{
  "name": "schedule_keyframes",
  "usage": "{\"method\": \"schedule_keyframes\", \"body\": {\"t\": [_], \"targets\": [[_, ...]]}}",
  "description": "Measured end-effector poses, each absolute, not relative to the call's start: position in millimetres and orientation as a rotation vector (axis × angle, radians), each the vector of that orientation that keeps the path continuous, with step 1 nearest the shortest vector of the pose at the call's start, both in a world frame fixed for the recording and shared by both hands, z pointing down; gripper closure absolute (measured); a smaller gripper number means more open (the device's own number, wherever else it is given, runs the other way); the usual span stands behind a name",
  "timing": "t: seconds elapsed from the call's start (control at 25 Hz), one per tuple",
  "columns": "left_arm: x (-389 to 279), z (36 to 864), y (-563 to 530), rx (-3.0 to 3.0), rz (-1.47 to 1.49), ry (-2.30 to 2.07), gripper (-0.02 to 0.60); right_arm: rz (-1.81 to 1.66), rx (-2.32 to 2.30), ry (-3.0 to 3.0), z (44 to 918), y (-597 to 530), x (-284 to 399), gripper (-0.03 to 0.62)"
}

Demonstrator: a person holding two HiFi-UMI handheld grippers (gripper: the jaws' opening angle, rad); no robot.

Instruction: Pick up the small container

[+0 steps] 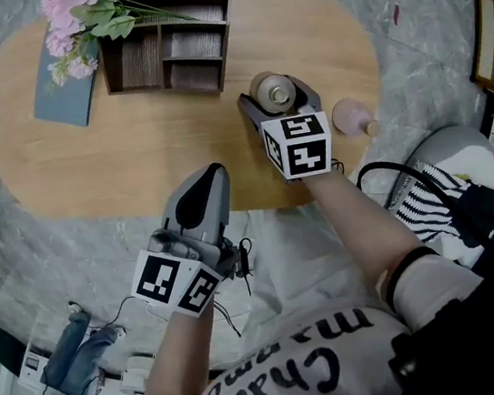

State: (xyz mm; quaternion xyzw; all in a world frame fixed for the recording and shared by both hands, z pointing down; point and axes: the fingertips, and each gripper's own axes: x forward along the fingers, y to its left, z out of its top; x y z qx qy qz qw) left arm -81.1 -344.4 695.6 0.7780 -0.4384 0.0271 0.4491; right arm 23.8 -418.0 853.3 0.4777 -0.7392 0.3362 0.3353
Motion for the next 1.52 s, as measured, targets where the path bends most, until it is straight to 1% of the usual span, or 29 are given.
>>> {"method": "schedule_keyframes", "body": {"t": [0.28, 0.52, 1.16, 1.52], "targets": [[-80.0, 685.9, -338.2, 1.940, 0.067, -1.087, 0.568, 0.857, 1.296, -1.951, 851.6, -420.2, 25.3, 0.258], [-77.1, 673.9, -332.6, 1.967, 0.075, -1.087, 0.568, 0.742, 1.275, -1.971, 846.6, -422.8, 28.0, 0.261], [-80.8, 664.3, -322.0, 1.978, 0.092, -1.106, 0.568, 0.777, 1.274, -1.995, 837.9, -418.7, 32.5, 0.263], [-89.5, 648.6, -335.9, 2.007, 0.054, -1.171, 0.568, 0.741, 1.282, -2.074, 803.1, -424.7, 27.6, 0.263]]}}
